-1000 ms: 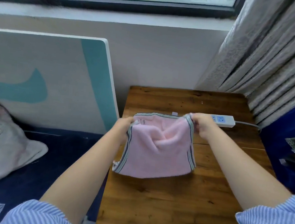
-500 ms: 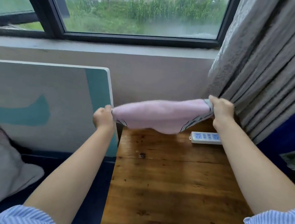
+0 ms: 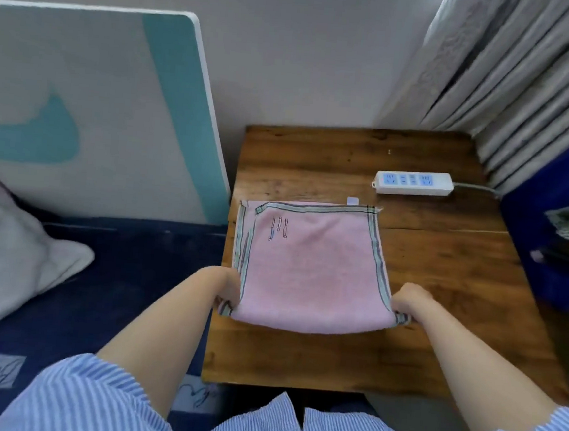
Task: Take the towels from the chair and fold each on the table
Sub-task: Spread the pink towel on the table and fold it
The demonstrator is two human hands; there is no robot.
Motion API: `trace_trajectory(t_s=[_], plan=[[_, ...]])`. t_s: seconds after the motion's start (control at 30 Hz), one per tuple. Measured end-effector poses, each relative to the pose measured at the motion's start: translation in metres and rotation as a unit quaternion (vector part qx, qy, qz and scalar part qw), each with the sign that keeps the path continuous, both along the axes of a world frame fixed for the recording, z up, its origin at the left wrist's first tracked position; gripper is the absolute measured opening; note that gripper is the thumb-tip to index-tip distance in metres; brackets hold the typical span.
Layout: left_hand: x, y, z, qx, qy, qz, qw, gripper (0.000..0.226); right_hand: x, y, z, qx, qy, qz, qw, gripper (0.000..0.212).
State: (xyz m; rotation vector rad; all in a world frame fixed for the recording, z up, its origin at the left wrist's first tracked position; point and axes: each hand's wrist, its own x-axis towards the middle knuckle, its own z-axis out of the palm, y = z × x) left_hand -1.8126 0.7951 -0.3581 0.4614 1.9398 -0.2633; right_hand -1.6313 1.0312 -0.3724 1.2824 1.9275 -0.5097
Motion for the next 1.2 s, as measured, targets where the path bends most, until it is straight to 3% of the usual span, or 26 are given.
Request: trace_trajectory(t_s=[0.03, 0.13, 0.3, 0.53, 0.67, 0.8, 0.93, 1.07, 1.2], plan=[[0.008, -0.002, -0.002, -0.037, -0.010, -0.032, 0.999, 0.007, 0.008, -0.005, -0.007, -0.002, -0.015, 0.010, 1.000, 0.020], [0.027, -0.007, -0.014, -0.102, -0.038, -0.101, 0.989, 0.030, 0.022, -0.016, -0.028, -0.028, -0.053, 0.018, 0.998, 0.028], [0.043, -0.021, -0.033, -0.105, -0.035, -0.145, 0.983, 0.019, 0.031, -0.030, -0.051, -0.026, -0.092, 0.029, 0.995, 0.042], [0.051, -0.031, -0.048, -0.135, -0.072, -0.133, 0.979, 0.036, 0.046, -0.041, -0.058, -0.063, -0.140, 0.092, 0.984, 0.037], [0.051, -0.030, -0.045, -0.133, -0.066, -0.149, 0.978, 0.037, 0.049, -0.042, -0.065, -0.082, -0.192, 0.086, 0.974, 0.047], [0.031, -0.018, -0.058, -0.071, 0.040, -0.109, 0.991, 0.025, 0.025, -0.032, -0.051, -0.007, -0.072, 0.020, 0.997, 0.031], [0.009, 0.016, -0.058, -0.001, 0.129, -0.053, 0.990, 0.033, -0.013, -0.012, -0.043, 0.102, 0.057, 0.069, 0.991, 0.021], [-0.008, 0.052, -0.057, 0.035, 0.170, -0.044, 0.984, 0.030, -0.048, 0.009, -0.043, 0.159, 0.195, 0.149, 0.956, 0.027], [-0.024, 0.082, -0.059, 0.082, 0.213, -0.002, 0.974, 0.038, -0.073, 0.035, -0.052, 0.151, 0.376, 0.190, 0.894, 0.023]])
